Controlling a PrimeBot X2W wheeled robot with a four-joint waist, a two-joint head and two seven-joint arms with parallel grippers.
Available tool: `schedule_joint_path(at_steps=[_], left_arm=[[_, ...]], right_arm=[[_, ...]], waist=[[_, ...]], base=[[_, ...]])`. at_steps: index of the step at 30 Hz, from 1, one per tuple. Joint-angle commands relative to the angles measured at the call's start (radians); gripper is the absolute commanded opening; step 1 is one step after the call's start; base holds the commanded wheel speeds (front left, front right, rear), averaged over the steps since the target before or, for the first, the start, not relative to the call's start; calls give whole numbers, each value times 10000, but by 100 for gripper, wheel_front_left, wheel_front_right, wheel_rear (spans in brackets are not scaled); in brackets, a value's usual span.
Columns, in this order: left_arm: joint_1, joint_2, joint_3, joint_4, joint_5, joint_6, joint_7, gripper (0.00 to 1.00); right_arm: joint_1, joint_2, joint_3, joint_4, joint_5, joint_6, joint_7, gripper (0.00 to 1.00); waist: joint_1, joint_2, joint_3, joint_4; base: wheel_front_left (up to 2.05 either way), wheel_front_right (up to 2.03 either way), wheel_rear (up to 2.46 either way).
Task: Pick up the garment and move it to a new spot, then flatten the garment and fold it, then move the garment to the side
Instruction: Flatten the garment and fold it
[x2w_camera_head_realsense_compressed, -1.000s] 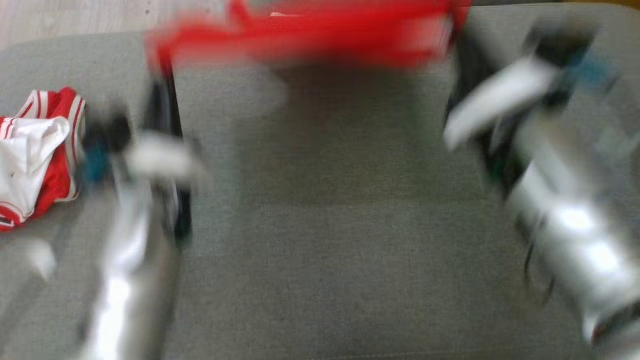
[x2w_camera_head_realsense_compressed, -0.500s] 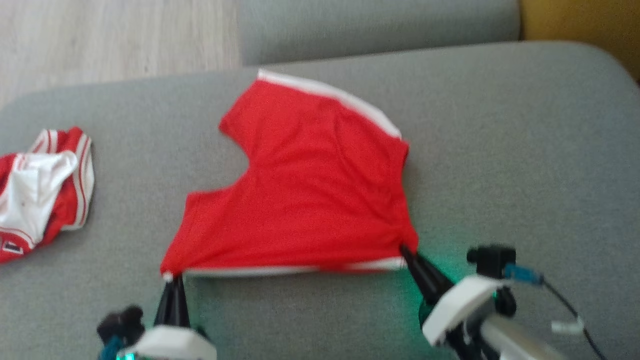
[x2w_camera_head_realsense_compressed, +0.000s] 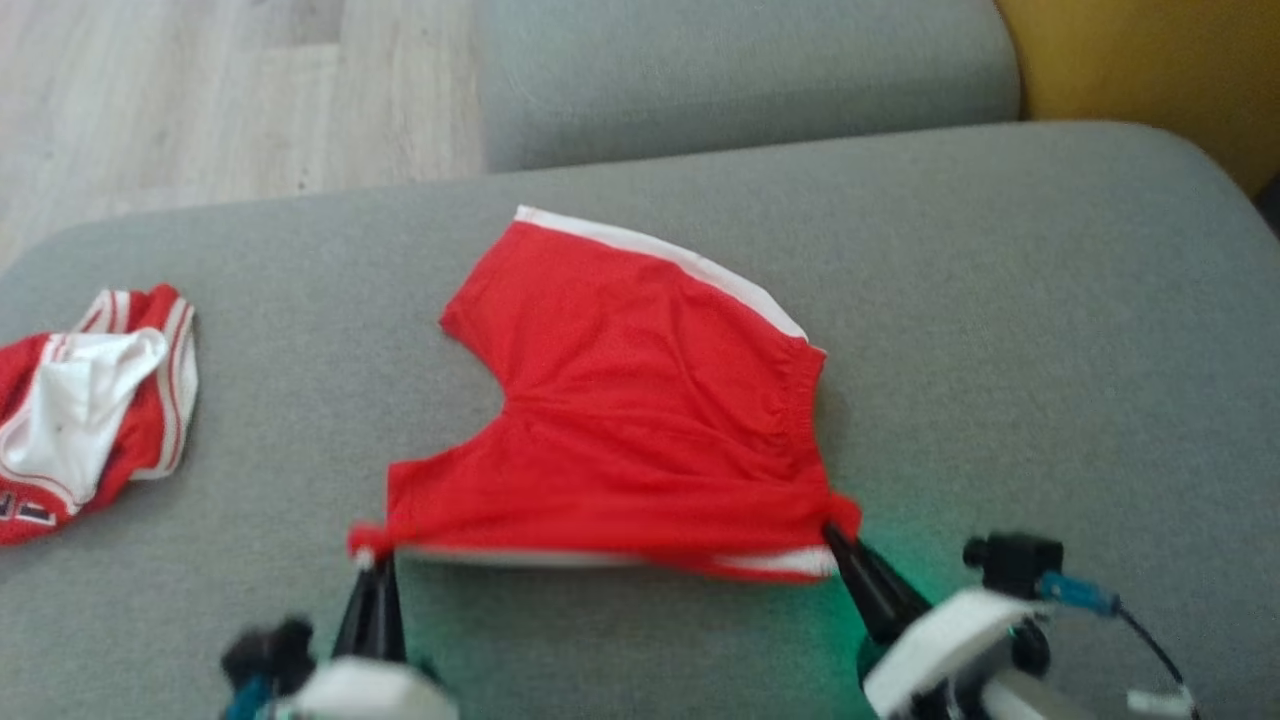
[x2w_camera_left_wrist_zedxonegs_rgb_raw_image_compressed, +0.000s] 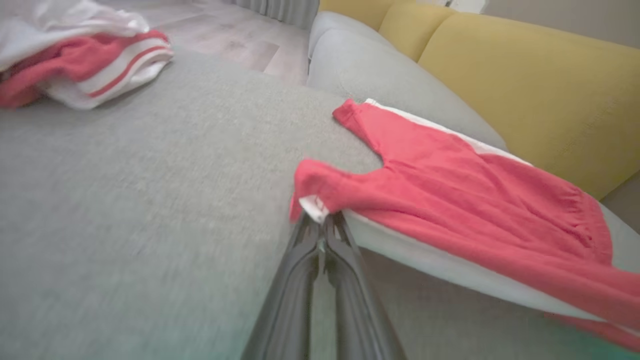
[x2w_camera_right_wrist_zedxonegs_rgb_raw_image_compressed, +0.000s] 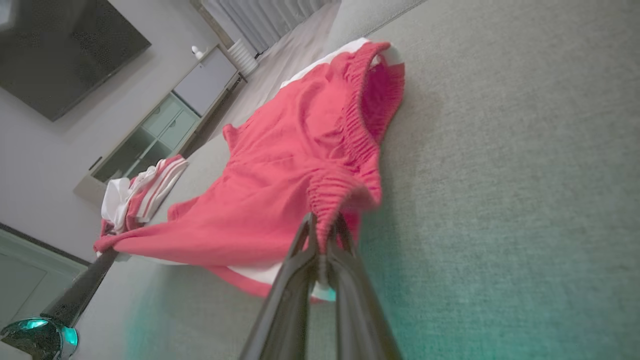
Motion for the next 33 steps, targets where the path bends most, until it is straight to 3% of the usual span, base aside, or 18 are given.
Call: schedule_joint_path(at_steps=[1, 15, 25, 33], left_arm=[[-1230, 147, 211, -64, 248, -69, -66, 0], [-7574, 1284, -865, 2745, 1523, -484, 518, 0], [-9686, 1742, -1493, 4629, 1963, -542, 615, 0], [-10647, 1699, -1817, 5559, 2166, -541, 412, 0]], right_arm=[[-771, 212, -162, -241, 209, 39, -58, 0], [-4264, 1573, -1468, 812, 1259, 39, 678, 0], [-5089, 2036, -1528, 930, 2016, 39, 450, 0], [-5464, 2165, -1414, 944, 2167, 39, 27, 0]], waist=[[0, -1, 269, -180], [0, -1, 2647, -808], [0, -1, 3765, -1367], [0, -1, 4203, -1575]], base=[[0, 0, 0], [0, 0, 0], [0, 0, 0], [0, 0, 0]])
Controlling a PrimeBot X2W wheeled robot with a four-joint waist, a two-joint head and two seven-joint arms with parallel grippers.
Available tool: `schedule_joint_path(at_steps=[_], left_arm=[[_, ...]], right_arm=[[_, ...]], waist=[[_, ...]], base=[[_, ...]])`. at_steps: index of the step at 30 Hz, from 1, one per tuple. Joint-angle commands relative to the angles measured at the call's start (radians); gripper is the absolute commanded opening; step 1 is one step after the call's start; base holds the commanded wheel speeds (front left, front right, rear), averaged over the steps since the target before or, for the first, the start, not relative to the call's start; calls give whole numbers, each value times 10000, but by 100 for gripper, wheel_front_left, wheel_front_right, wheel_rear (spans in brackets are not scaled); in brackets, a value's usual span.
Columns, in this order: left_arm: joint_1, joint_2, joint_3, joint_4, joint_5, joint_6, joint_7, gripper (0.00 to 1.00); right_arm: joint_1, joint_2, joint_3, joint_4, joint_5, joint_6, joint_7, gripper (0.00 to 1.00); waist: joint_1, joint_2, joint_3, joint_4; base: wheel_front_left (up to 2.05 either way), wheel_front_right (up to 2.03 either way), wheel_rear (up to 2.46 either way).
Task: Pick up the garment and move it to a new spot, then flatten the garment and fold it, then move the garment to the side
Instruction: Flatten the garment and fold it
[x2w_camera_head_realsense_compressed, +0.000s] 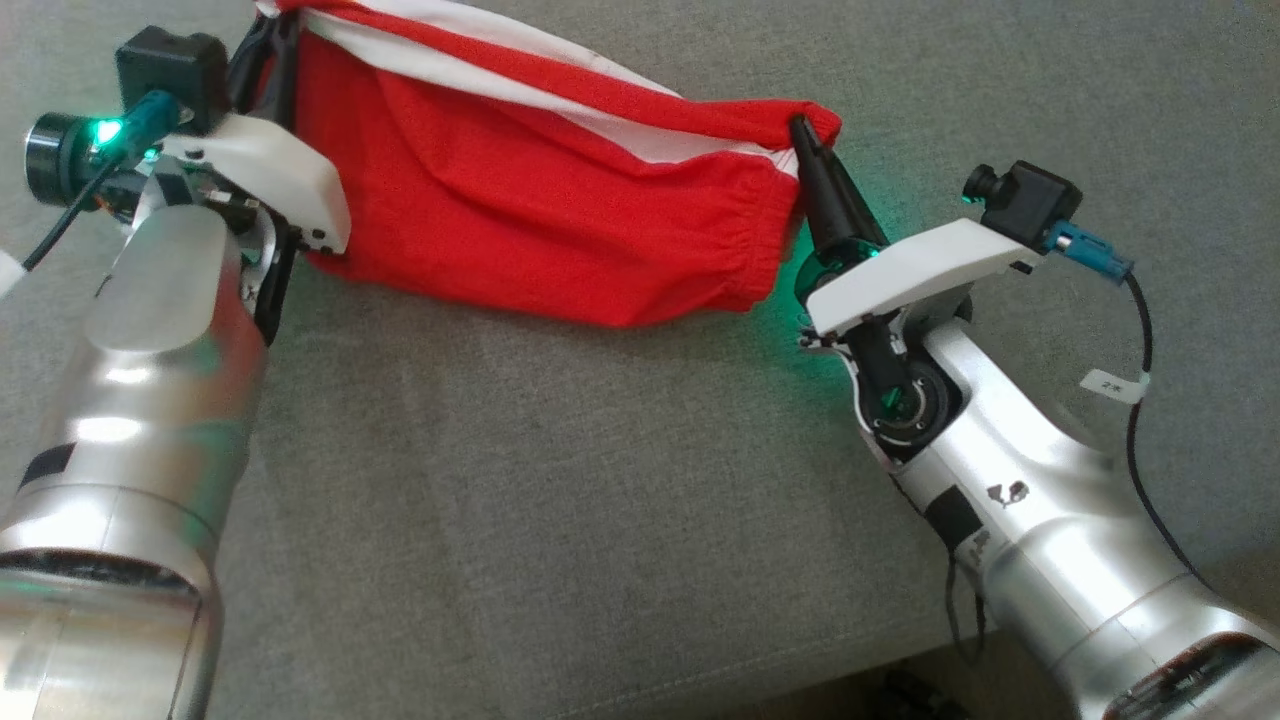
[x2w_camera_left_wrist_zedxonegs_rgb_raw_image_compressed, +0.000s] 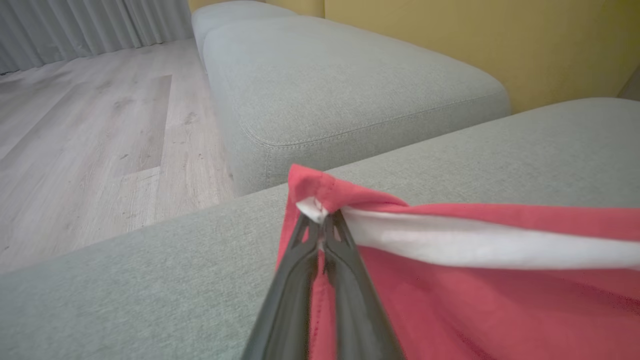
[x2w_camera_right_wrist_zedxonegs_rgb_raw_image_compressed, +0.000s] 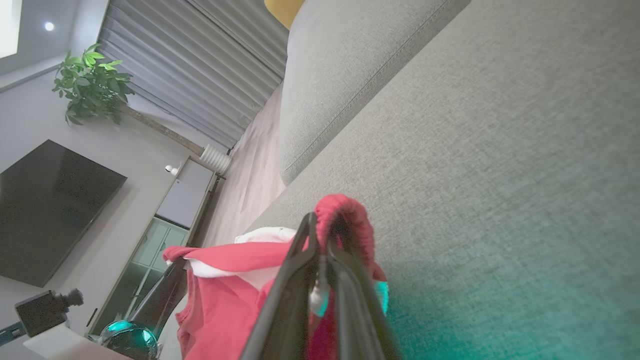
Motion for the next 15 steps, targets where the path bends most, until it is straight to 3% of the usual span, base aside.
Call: schedule_joint_path(at_steps=[1, 2, 3, 4, 8, 15], left_arm=[[-513, 319, 68, -22, 103, 7, -115, 0], [-552, 283, 83, 112, 76, 79, -126, 0], [-555, 241, 74, 260, 67, 142, -120, 26], [-551, 208, 94, 382, 30, 191, -136, 100], [-465, 172, 108, 550, -24, 335, -377, 100], [110, 186, 269, 93, -133, 688, -569, 100]], right_arm=[[-148, 225, 138, -239, 96, 39, -154, 0], [-156, 241, 205, -236, 125, 39, -170, 27], [-170, 251, 283, -235, 114, 39, -187, 99], [-194, 257, 365, -223, 37, 39, -210, 100], [-204, 175, 331, -58, -607, 39, -296, 100], [555, 113, -1869, -409, -3664, 39, -309, 100]], waist=[[-1, 0, 65, -42], [-1, 0, 67, -48], [-1, 0, 52, -51], [-1, 0, 35, -55], [-1, 0, -99, -30], [-1, 0, -444, 147]], base=[[0, 0, 0], [0, 0, 0], [0, 0, 0], [0, 0, 0], [0, 0, 0], [0, 0, 0]])
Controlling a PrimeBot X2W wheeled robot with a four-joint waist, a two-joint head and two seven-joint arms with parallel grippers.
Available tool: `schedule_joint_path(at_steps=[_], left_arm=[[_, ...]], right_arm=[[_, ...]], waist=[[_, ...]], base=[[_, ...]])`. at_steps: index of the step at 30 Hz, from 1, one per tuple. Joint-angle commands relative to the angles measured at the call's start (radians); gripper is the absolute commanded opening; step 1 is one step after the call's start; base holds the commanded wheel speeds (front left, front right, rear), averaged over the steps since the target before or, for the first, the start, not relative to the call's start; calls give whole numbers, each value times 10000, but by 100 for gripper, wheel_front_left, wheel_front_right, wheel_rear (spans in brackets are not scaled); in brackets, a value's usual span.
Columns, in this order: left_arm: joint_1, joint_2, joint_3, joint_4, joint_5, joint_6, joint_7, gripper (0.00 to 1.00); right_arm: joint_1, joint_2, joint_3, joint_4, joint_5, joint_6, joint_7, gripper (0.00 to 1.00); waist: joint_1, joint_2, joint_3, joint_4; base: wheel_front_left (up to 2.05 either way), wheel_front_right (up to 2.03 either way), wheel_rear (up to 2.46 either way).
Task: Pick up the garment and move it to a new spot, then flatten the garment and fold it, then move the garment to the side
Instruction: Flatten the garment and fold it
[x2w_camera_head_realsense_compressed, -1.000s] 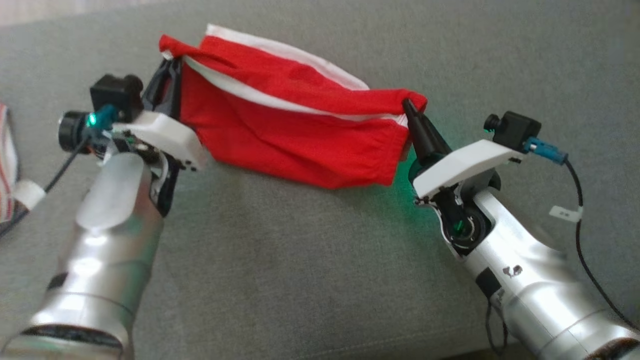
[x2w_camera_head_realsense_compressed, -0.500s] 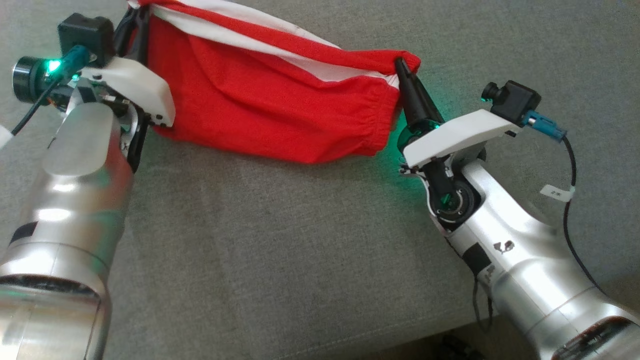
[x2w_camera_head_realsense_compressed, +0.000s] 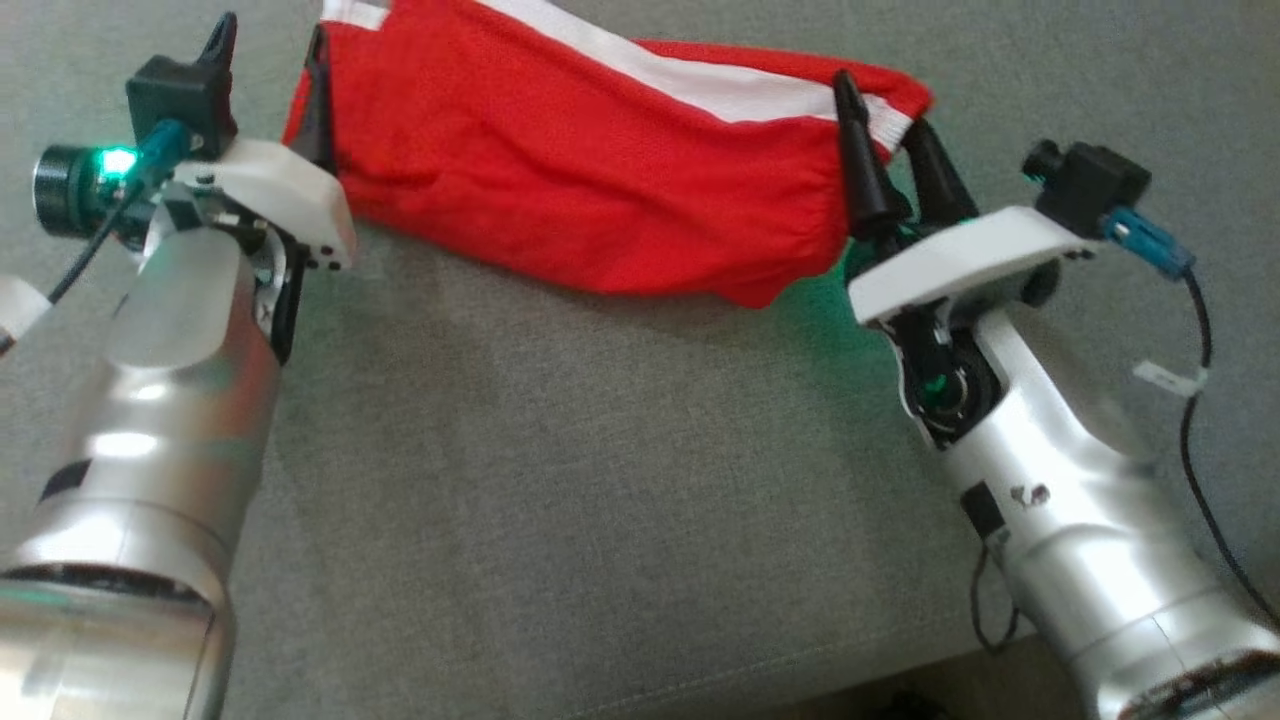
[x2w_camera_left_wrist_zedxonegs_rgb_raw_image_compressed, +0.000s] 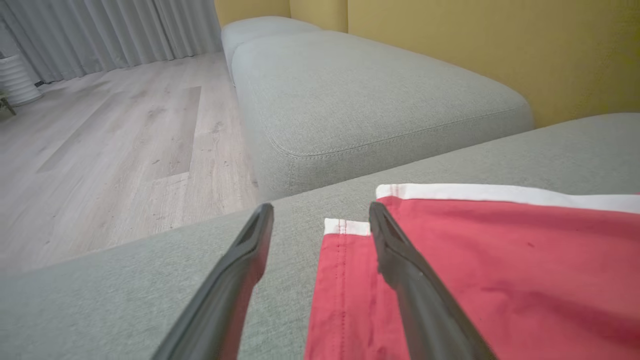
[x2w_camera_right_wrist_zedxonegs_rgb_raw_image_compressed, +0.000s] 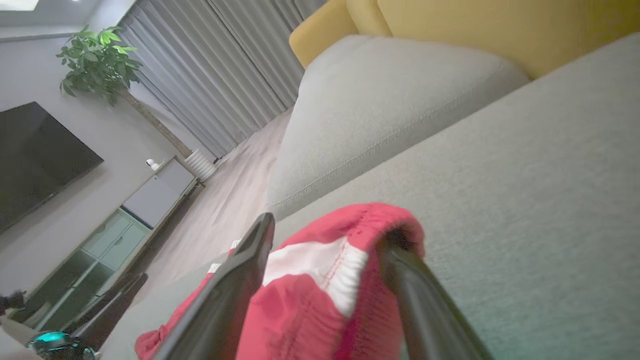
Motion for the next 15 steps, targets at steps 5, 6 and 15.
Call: schedule_joint_path(at_steps=[5, 6, 15], left_arm=[[878, 315, 582, -1011, -246, 332, -120, 100], [1120, 287, 674, -1143, -315, 351, -121, 100], [3234, 163, 1376, -2762, -345, 748, -122, 100]], right_arm=[[1056, 219, -641, -179, -1657, 39, -135, 100], [1199, 242, -729, -47, -1904, 39, -135, 100], [1918, 330, -1363, 564, -2342, 39, -136, 100]], waist=[[0, 0, -374, 190], [0, 0, -444, 218], [0, 0, -1110, 549]], base=[[0, 0, 0], [0, 0, 0], [0, 0, 0]])
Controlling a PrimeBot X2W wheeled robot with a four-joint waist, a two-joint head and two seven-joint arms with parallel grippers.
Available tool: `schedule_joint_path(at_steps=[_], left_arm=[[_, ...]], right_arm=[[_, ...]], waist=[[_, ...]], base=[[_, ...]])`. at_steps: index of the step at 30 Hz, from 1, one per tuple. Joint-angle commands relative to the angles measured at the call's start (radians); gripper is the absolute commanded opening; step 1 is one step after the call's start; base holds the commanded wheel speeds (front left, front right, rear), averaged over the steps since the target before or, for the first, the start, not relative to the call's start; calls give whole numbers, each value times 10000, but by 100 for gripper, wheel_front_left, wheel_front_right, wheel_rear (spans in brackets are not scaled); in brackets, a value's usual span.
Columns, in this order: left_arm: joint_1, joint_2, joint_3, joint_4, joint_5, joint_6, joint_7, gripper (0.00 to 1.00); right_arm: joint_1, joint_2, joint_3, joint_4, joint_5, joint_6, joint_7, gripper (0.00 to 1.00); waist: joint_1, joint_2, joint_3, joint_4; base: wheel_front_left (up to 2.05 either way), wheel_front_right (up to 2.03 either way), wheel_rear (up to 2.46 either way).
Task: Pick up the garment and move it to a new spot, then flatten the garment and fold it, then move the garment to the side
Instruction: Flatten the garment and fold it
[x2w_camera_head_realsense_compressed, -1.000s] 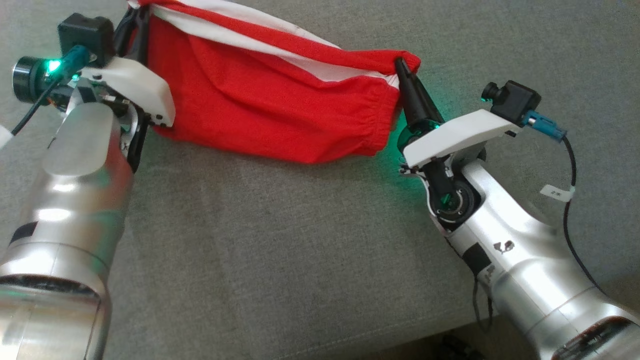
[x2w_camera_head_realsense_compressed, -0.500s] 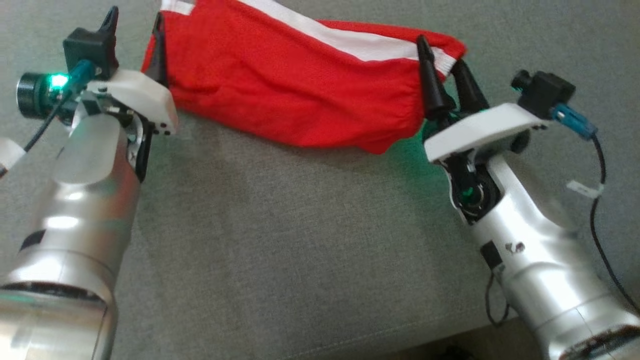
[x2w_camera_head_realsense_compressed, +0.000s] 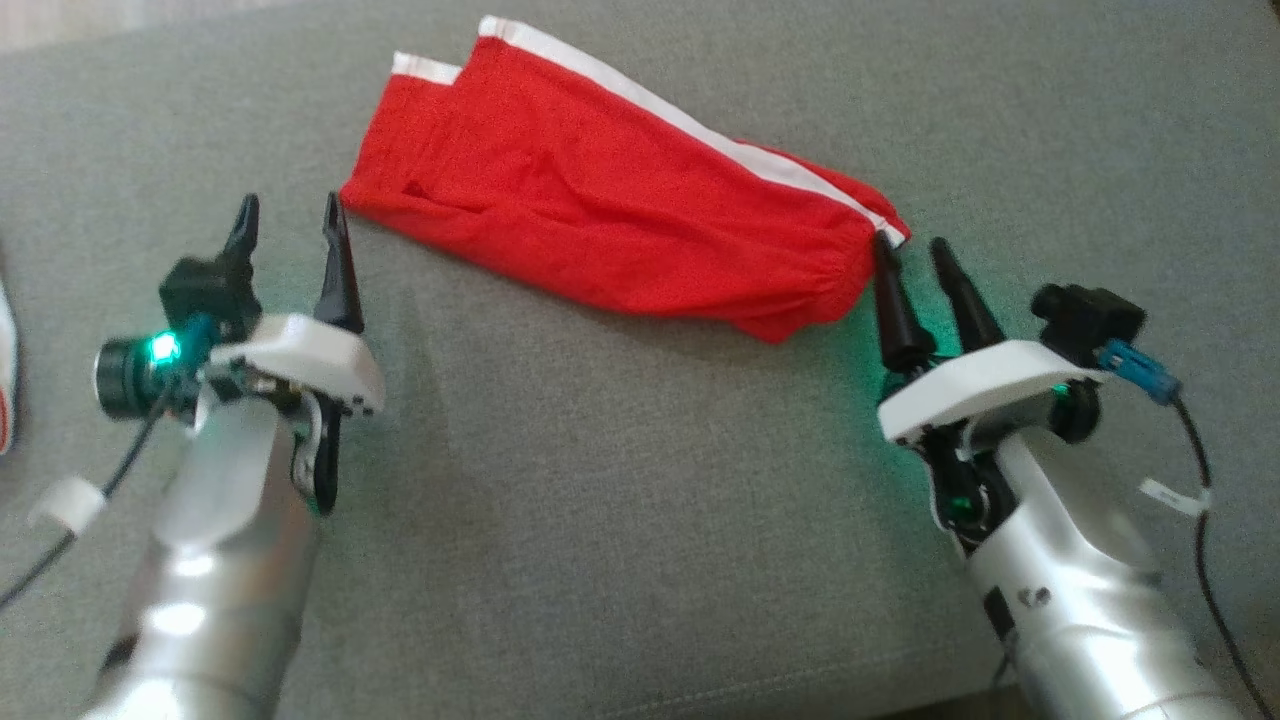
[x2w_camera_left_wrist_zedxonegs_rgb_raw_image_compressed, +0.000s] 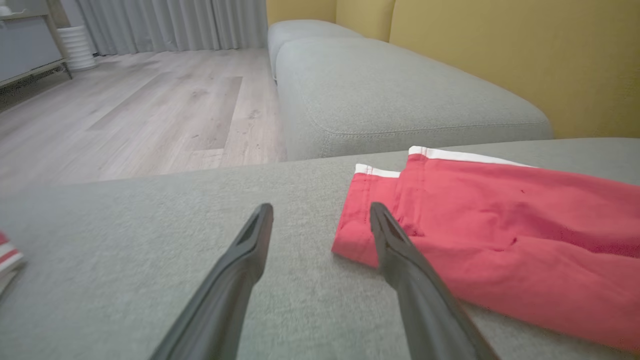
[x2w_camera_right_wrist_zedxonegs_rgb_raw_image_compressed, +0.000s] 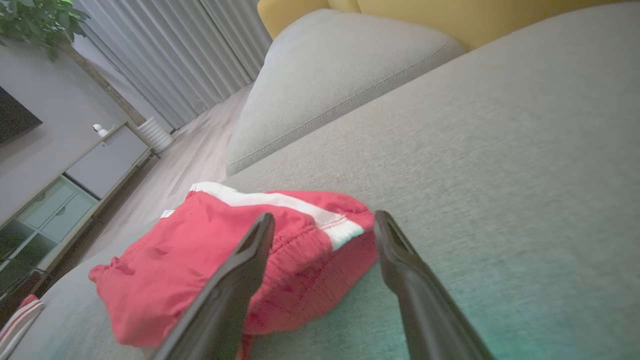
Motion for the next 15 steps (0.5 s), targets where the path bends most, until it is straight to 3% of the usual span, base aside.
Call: schedule_joint_path(at_steps=[1, 10, 15], left_arm=[[131, 280, 356, -469, 107, 135, -94, 100], [3201, -236, 1210, -2516, 566, 361, -94, 100], [4713, -534, 1631, -3422, 843, 431, -95, 100]], right_arm=[[184, 149, -37, -340, -244, 39, -136, 100], [2181, 153, -1952, -1430, -3035, 39, -137, 100], [3326, 154, -2446, -1823, -3402, 39, -137, 100]], waist=[[1, 0, -191, 82], [1, 0, -1611, 319], [1, 0, -2357, 489]], base=[[0, 0, 0], [0, 0, 0], [0, 0, 0]])
